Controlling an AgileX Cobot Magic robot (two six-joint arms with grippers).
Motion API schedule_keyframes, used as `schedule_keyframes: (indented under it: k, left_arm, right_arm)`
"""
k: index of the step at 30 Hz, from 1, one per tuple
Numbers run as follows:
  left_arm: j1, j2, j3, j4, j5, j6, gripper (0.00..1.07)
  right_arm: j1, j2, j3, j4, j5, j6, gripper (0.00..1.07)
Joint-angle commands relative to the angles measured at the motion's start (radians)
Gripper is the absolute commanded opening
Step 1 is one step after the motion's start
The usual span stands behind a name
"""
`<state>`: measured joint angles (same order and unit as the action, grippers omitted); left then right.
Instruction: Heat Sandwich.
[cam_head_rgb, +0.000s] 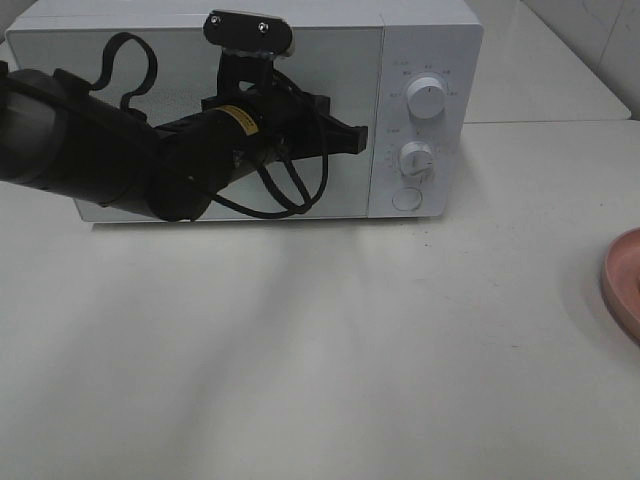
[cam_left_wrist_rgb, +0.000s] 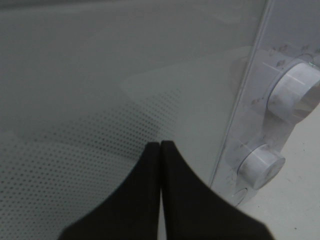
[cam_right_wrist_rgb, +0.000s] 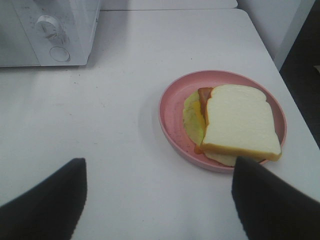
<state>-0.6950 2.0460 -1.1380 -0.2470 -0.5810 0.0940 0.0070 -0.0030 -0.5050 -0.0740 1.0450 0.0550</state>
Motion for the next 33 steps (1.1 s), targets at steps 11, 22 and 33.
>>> schedule_keyframes:
  k: [11, 22, 33]
  left_arm:
    - [0.02, -0.074, 0.089, -0.082, -0.052, -0.006, 0.01]
    - [-0.033, -0.167, 0.242, -0.08, -0.034, -0.006, 0.3]
    - [-0.057, -0.275, 0.277, -0.079, 0.306, -0.007, 1.02]
  right_arm:
    - [-0.007, -0.028, 0.001, 0.002, -0.006, -0.007, 0.76]
    - [-0.007, -0.028, 0.001, 0.002, -0.006, -0.007, 0.76]
    - [-0.007, -0.028, 0.001, 0.002, -0.006, -0.007, 0.76]
